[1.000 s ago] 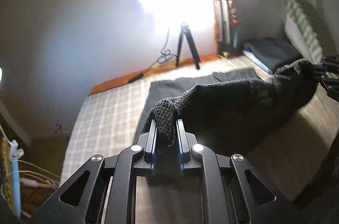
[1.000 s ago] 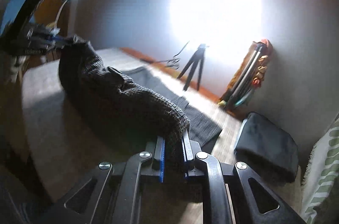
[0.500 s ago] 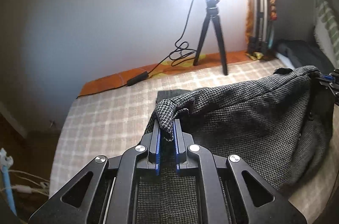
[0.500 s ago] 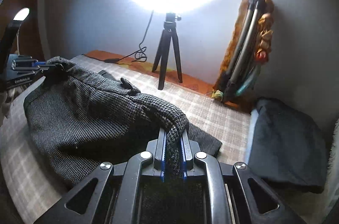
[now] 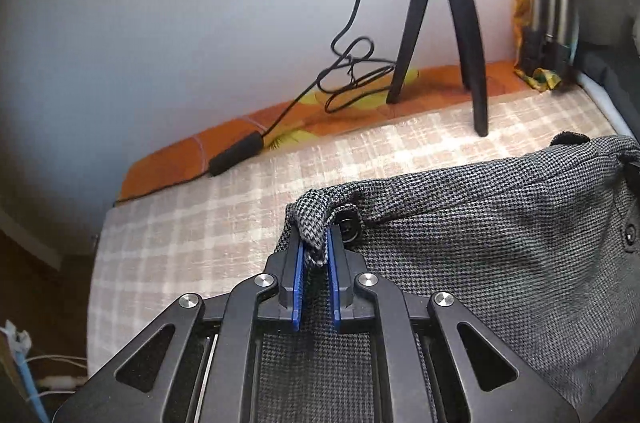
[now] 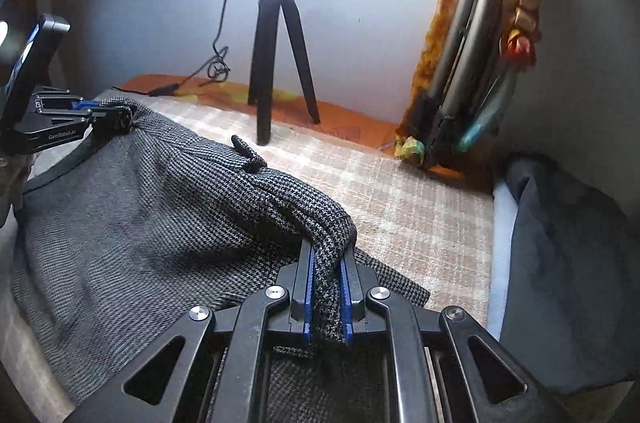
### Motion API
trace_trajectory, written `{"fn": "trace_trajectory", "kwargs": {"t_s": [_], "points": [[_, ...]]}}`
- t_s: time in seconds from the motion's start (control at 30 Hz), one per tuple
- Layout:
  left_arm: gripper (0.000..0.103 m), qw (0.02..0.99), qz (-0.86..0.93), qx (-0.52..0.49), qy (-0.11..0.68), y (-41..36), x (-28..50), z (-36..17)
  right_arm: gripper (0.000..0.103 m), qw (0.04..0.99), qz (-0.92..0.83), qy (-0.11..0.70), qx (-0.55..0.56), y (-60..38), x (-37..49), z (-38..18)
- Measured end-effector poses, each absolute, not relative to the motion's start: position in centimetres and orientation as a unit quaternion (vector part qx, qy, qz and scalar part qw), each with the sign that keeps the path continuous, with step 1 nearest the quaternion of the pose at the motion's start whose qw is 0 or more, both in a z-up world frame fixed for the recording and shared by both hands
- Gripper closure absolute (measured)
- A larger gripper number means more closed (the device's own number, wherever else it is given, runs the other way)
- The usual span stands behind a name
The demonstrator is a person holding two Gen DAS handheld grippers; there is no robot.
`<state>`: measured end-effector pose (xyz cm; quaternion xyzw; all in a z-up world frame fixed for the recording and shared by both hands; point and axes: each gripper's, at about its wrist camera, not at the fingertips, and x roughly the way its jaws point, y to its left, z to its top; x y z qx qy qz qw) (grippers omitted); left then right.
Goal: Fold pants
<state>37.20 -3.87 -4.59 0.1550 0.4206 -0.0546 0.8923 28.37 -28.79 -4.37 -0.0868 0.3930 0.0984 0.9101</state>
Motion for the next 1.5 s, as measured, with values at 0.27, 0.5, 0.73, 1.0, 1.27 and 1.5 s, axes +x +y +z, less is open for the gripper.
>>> {"fn": "trace_trajectory", "kwargs": {"t_s": [0.27, 0.5, 0.73, 1.0, 1.27, 1.5], "points": [[0.049, 0.907, -0.016, 0.101, 0.408, 0.2, 36.4, -1.3, 0.057, 0.909, 0.062, 0.400, -0.101, -28.7, 29.3, -4.8], [0.045, 0.905, -0.035, 0.063, 0.419, 4.4, 30.4, -0.5, 0.038, 0.917, 0.056, 0.389, -0.072, -29.5, 26.6, -1.8], [0.045, 0.889, -0.042, 0.013, 0.456, 6.9, 25.7, -3.4, 0.027, 0.921, 0.062, 0.382, -0.052, -29.6, 20.3, 0.7], [0.044, 0.877, 0.072, 0.126, 0.457, 6.9, 25.7, -7.6, 0.024, 0.915, 0.024, 0.401, 0.026, -30.9, 14.2, -0.6], [0.044, 0.907, 0.033, 0.072, 0.413, 5.2, 23.9, -3.9, 0.018, 0.886, 0.023, 0.437, 0.152, -34.5, 12.5, -3.9], [0.044, 0.898, -0.048, 0.171, 0.402, -3.5, 23.6, -5.9, 0.018, 0.830, 0.052, 0.446, 0.330, -37.5, 14.0, -7.3]]}}
